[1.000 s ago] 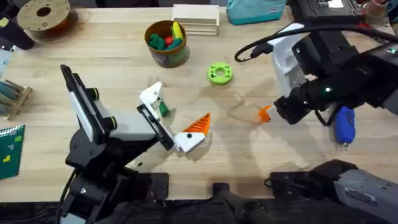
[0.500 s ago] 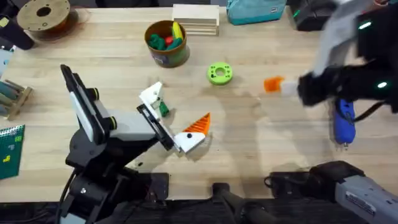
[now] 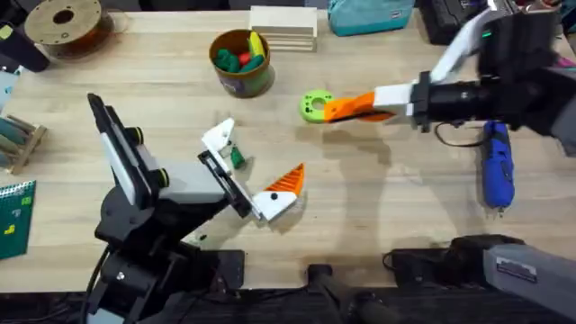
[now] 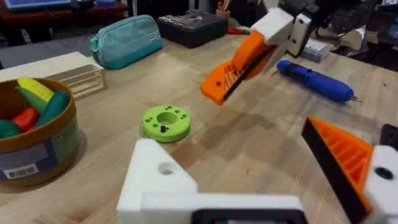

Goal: Pick up the gripper from the table and insert it into the empty holder that is missing its gripper. Then pick up a screw, insert it into the mounting hole, and use the screwdriver to tighten it. Finally, clean up the table by picking up the vegetable and placing it into the bucket.

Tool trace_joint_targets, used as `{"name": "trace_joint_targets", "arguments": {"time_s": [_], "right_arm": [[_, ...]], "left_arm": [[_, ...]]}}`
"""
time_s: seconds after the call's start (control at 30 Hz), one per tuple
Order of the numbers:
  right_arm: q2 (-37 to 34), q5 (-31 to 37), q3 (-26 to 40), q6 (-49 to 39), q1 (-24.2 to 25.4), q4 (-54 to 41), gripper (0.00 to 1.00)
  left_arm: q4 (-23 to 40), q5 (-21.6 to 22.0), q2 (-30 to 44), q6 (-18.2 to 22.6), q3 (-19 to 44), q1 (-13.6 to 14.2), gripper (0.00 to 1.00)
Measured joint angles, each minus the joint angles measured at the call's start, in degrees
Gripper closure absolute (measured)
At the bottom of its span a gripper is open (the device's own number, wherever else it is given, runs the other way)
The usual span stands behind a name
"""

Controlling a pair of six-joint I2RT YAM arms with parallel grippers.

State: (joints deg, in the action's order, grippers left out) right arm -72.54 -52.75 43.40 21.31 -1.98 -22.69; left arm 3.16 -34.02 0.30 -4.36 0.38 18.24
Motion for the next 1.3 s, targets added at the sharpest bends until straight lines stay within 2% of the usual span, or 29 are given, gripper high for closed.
{"name": "trace_joint_targets", "arguments": {"time_s": [0.2, 0.47, 0.7, 0.9, 1.13, 1.3], "right_arm": [[-5.2, -12.4, 0.0, 4.1, -5.3, 2.4, 0.982], [-6.7, -20.7, 0.0, 8.5, -11.2, 4.3, 0.982], [-7.2, -21.7, 0.0, 11.1, -16.2, 9.8, 0.982], [-7.6, -21.4, 0.0, 16.6, -19.6, 18.9, 0.982], [-11.6, -20.5, 0.0, 20.7, -21.6, 21.7, 0.982], [-14.4, -20.6, -0.1, 23.8, -23.0, 28.1, 0.982]], "left_arm": [[0.0, -1.2, 0.0, -0.7, 0.0, 0.0, 0.014], [0.3, -8.7, 0.0, -1.3, 0.0, 0.0, 0.014], [0.5, -11.4, 0.0, -1.3, 0.0, 0.0, 0.014], [0.5, -11.7, 0.0, -1.3, 0.0, 0.0, 0.014], [0.5, -11.9, 0.0, -1.5, 0.0, 0.0, 0.014], [0.5, -11.3, 0.0, -1.5, 0.0, -0.1, 0.014]]}}
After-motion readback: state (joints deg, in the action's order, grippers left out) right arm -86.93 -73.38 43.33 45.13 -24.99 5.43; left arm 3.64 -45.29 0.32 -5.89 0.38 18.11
